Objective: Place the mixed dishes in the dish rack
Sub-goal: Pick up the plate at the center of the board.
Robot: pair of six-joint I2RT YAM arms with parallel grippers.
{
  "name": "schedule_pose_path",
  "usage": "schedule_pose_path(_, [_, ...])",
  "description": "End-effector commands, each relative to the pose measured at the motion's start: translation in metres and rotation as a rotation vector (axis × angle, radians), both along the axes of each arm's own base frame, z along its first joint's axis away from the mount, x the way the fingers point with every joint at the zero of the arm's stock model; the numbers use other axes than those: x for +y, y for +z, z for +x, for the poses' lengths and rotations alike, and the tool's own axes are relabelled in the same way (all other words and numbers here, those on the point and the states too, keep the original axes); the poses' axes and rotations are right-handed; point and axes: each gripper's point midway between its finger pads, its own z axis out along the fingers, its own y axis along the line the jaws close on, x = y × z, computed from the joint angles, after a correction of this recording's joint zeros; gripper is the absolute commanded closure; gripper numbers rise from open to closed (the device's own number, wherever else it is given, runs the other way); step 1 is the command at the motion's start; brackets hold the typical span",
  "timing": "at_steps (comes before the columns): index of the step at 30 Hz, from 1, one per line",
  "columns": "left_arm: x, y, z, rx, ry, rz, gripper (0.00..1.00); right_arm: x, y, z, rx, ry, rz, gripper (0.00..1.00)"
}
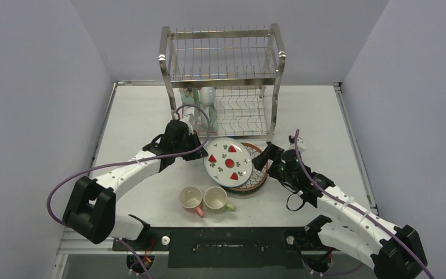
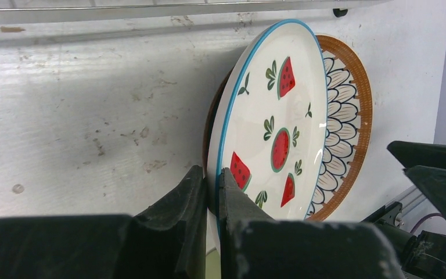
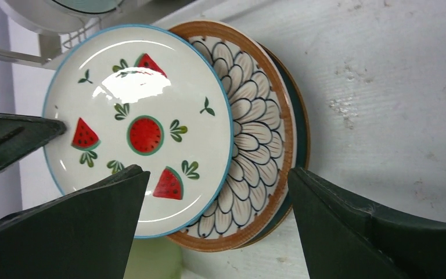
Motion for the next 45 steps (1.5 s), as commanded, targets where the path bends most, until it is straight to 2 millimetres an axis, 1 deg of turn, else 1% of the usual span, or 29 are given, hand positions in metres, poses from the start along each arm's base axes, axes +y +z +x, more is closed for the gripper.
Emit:
schedule_pose_path(1, [0.003, 0.047, 0.012, -0.121, 0.02, -0.106, 1.0, 0.011, 0.04, 0.009, -0.073, 0.041, 0.028, 0.07])
schedule_pose_path(2, [0.006, 0.046, 0.011, -0.118, 0.026, -0.11, 1.0, 0.013, 0.045, 0.011, -0.084, 0.045, 0.033, 0.07])
schedule_pose_path(5, [0.013, 0.044, 0.009, -0.11, 0.041, -0.126, 1.0, 0.023, 0.05, 0.016, -0.092, 0.076, 0.046, 0.08])
schedule_pose_path(10, [0.018, 0.037, 0.003, -0.092, 0.047, -0.142, 1.0, 0.05, 0.048, 0.021, -0.073, 0.155, 0.103, 0.12])
schedule_pose_path(13, [0.022, 0.032, 0.001, -0.086, 0.056, -0.146, 1.0, 0.057, 0.04, 0.023, -0.057, 0.17, 0.096, 0.13])
schedule_pose_path(17, [0.025, 0.025, -0.002, -0.074, 0.062, -0.148, 1.0, 0.063, 0.025, 0.027, -0.024, 0.175, 0.082, 0.13])
schedule_pose_path(20, [0.026, 0.021, -0.004, -0.07, 0.063, -0.152, 1.0, 0.069, 0.011, 0.028, 0.006, 0.181, 0.094, 0.14])
schedule_pose_path(27, [0.027, 0.011, -0.007, -0.056, 0.067, -0.151, 1.0, 0.079, -0.01, 0.031, 0.043, 0.185, 0.126, 0.16])
schedule_pose_path(30, [0.027, 0.009, -0.007, -0.053, 0.067, -0.152, 1.0, 0.083, -0.016, 0.032, 0.054, 0.183, 0.144, 0.18])
schedule_pose_path(38, [0.028, 0.0, -0.009, -0.037, 0.068, -0.146, 1.0, 0.092, -0.029, 0.03, 0.073, 0.185, 0.221, 0.27])
schedule_pose_path(42, [0.029, -0.007, -0.011, -0.014, 0.071, -0.142, 1.0, 0.098, -0.03, 0.029, 0.072, 0.191, 0.281, 0.31])
schedule_pose_path(43, [0.027, -0.004, -0.007, -0.033, 0.069, -0.154, 1.0, 0.099, -0.03, 0.029, 0.072, 0.192, 0.292, 0.33])
schedule_pose_path(45, [0.026, -0.006, -0.007, -0.03, 0.069, -0.155, 1.0, 0.1, -0.03, 0.029, 0.065, 0.191, 0.315, 0.35])
